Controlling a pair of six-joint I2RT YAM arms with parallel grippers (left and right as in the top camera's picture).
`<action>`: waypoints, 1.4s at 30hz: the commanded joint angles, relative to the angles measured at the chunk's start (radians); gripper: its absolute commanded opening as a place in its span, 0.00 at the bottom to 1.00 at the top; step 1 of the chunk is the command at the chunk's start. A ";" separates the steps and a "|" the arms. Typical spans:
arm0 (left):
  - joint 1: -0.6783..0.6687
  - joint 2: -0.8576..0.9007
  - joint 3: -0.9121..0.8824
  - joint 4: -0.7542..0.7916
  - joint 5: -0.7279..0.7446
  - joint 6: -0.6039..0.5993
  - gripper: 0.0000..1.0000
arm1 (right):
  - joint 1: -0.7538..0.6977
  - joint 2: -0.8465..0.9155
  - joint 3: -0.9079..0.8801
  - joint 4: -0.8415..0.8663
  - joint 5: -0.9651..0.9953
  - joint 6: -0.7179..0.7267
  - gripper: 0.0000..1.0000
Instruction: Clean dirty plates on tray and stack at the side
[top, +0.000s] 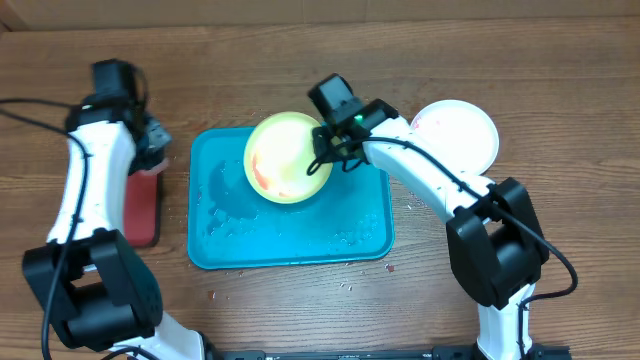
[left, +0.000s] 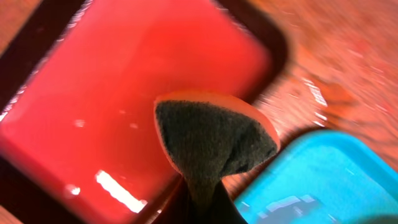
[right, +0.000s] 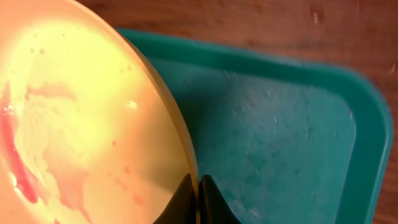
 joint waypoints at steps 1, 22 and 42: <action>0.079 0.068 -0.009 -0.001 0.036 0.021 0.04 | 0.084 -0.049 0.068 -0.028 0.174 -0.079 0.04; 0.288 0.195 -0.009 0.050 0.186 0.021 0.95 | 0.359 -0.049 0.127 -0.114 0.939 -0.233 0.04; 0.287 0.195 -0.009 0.082 0.308 0.017 1.00 | 0.412 -0.049 0.127 -0.230 1.232 -0.447 0.04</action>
